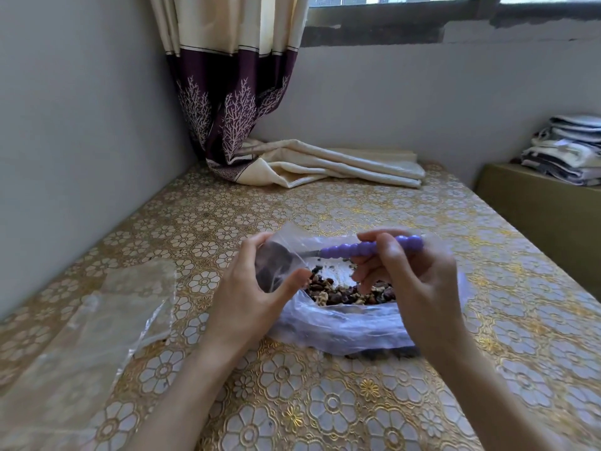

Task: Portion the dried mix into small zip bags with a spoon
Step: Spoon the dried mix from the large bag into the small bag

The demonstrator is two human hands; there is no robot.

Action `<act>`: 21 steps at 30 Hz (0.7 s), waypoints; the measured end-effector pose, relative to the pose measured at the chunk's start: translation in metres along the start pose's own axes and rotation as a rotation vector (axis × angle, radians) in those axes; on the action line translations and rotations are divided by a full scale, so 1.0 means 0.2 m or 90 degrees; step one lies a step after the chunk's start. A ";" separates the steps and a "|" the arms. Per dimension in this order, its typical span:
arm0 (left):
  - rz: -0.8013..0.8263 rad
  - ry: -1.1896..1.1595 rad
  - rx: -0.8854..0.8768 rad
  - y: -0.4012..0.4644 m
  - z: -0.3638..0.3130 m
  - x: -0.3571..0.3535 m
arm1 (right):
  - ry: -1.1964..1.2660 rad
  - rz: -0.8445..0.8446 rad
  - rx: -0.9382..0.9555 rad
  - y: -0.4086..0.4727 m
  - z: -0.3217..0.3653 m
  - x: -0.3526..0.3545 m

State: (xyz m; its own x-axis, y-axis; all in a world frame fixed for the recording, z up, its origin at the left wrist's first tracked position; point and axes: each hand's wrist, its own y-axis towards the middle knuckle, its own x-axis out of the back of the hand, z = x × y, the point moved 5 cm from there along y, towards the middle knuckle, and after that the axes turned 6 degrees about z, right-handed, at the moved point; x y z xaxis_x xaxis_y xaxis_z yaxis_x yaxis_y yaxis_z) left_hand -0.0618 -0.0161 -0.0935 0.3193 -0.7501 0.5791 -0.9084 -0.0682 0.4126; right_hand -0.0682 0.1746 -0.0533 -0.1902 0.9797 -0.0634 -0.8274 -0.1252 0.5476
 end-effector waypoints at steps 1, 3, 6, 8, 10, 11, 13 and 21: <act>-0.004 -0.006 -0.001 0.00 0.00 0.01 | 0.000 0.005 0.005 0.00 0.00 0.00; -0.005 -0.014 0.000 0.00 -0.01 0.00 | 0.009 -0.004 0.012 0.00 0.00 0.02; -0.015 -0.002 0.004 0.00 0.01 0.01 | 0.049 -0.059 0.011 0.02 -0.01 0.08; -0.021 0.005 0.008 0.00 0.02 0.01 | 0.067 -0.119 0.004 0.03 -0.03 0.15; -0.023 0.005 0.006 0.00 0.02 0.01 | 0.070 -0.176 -0.008 0.04 -0.04 0.23; -0.028 0.001 0.002 0.00 0.02 0.01 | 0.062 -0.200 -0.016 0.05 -0.06 0.26; -0.041 -0.012 0.000 0.00 0.01 0.02 | 0.023 -0.226 -0.033 0.05 -0.08 0.30; -0.044 -0.053 0.012 0.00 0.03 0.04 | -0.212 -0.151 -0.080 0.06 -0.12 0.29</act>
State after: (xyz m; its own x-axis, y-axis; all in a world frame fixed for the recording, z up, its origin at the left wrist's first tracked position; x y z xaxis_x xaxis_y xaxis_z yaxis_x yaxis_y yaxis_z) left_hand -0.0613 -0.0252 -0.0933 0.3584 -0.7956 0.4884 -0.8902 -0.1336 0.4356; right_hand -0.1018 0.2260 -0.0714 0.1776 0.9780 0.1095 -0.8893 0.1118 0.4434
